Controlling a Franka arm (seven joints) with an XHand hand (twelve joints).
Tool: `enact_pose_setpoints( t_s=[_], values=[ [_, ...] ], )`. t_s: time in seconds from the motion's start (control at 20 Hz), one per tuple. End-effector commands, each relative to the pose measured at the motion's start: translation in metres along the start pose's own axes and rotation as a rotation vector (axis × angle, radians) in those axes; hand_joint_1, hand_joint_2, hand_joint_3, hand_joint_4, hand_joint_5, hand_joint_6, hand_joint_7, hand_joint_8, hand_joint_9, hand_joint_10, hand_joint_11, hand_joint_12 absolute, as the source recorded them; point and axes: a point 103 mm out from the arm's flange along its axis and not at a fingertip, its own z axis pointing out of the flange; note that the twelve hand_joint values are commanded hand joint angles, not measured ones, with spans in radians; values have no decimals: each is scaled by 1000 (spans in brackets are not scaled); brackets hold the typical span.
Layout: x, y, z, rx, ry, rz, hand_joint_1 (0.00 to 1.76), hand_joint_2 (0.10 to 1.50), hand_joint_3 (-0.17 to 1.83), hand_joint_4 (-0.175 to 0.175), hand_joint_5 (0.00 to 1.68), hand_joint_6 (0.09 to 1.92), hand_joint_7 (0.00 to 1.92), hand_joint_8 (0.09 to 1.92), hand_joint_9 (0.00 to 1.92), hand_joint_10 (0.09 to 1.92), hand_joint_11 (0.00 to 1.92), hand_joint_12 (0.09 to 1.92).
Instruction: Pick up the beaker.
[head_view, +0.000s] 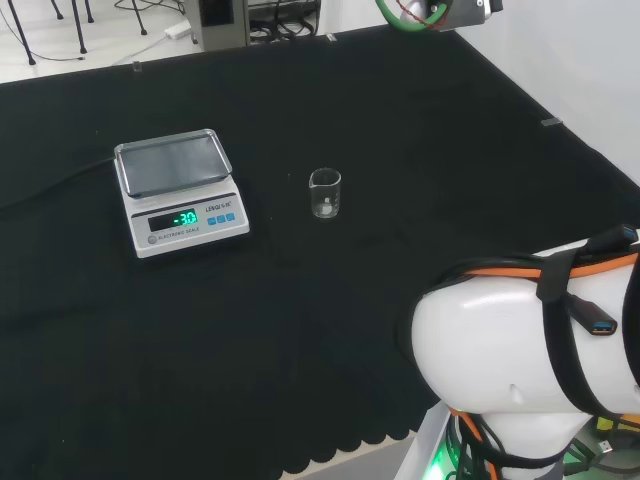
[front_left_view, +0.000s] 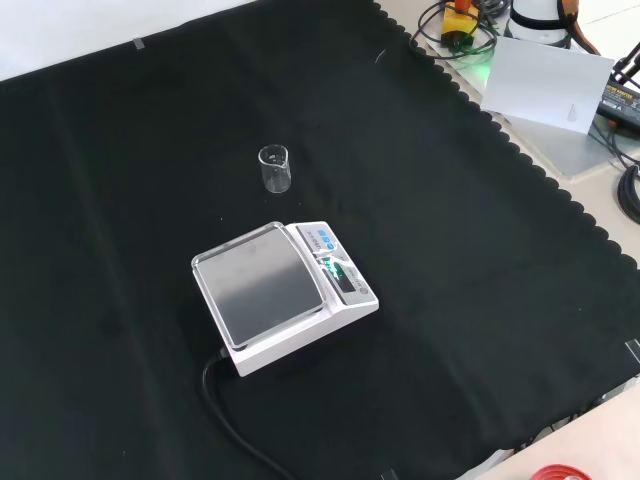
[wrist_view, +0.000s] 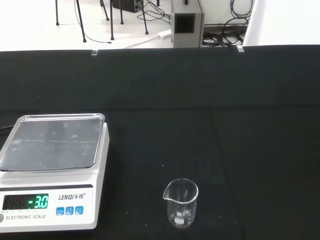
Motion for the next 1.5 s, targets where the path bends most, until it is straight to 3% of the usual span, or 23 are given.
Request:
enact_pose_setpoints(
  t_s=[0.05, 0.25, 0.95, 1.5],
  values=[
    [7, -22, -58, -16, -37, 34, 737, 758, 470, -45, 302, 377, 227, 677, 366, 804, 12, 1427],
    [8, -14, -50, -6, -95, 38, 736, 768, 463, -42, 300, 269, 186, 670, 329, 803, 0, 1421],
    [9, 24, 20, 75, -59, 7, 740, 771, 463, -44, 317, 254, 199, 674, 335, 805, 0, 1434],
    [9, 39, 66, 64, -26, -26, 746, 773, 465, -47, 336, 253, 226, 684, 357, 810, 0, 1440]
  ],
)
